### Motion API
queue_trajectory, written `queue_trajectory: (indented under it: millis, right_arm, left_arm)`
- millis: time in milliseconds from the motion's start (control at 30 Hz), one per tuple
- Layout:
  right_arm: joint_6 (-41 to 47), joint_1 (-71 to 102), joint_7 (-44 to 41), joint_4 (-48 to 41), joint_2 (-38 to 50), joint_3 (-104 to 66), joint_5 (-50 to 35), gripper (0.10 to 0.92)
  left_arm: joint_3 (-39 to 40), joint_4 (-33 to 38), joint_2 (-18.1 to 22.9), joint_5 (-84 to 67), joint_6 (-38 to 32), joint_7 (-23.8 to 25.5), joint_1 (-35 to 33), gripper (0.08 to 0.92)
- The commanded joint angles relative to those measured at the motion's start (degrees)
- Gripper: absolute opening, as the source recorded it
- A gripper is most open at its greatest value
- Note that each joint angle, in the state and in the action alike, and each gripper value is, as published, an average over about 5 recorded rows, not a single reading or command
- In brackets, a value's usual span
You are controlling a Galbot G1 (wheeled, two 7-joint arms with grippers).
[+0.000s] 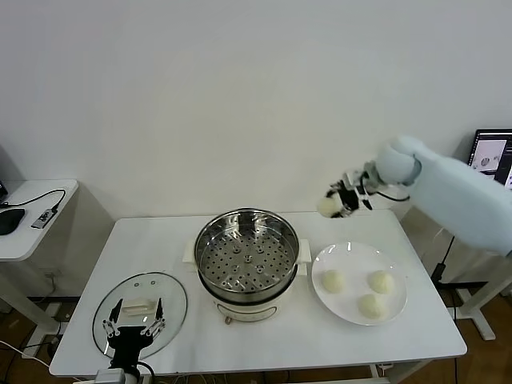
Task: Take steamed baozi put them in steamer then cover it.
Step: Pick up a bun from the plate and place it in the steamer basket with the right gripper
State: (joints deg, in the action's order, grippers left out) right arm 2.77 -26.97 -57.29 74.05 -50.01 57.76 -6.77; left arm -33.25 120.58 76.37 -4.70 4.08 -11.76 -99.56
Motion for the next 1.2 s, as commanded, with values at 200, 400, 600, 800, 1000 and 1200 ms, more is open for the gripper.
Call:
queue_trajectory:
  millis: [200, 400, 600, 800, 1000, 1200]
  right_arm:
    - [-12.7, -9.4, 3.4, -1.3, -18.3, 15.3, -6.2, 0.568]
    - [-18.6, -6.4, 3.4, -4.7, -22.9, 17.3, 1.3, 0.568]
    - [-25.4, -2.9, 4.2, -9.7, -24.7, 17.6, 11.6, 0.568]
    - [-30.6, 0.3, 6.0, -15.8, -26.8, 16.3, 19.6, 0.568]
    - [-32.9, 1.8, 6.6, -18.5, -28.5, 15.6, 23.4, 0.572]
    - [-34.5, 2.8, 7.3, -20.6, -29.9, 15.1, 25.1, 0.577]
  left_arm:
    - [0.2, 0.3, -1.1, -1.1, -1.0, 0.2, -0.4, 0.823]
    - [0.1, 0.4, -0.8, -0.6, -1.2, 0.2, -0.4, 0.823]
    - [-0.2, 0.3, -0.8, -0.6, -1.0, 0.3, 0.0, 0.823]
    - [-0.2, -0.2, -1.1, -0.6, -0.9, 0.4, 0.6, 0.823]
    - [-0.4, -0.1, -1.2, -0.6, -0.8, 0.4, 0.8, 0.823]
    - [-0.4, 0.1, -1.2, -0.5, -0.8, 0.3, 0.8, 0.823]
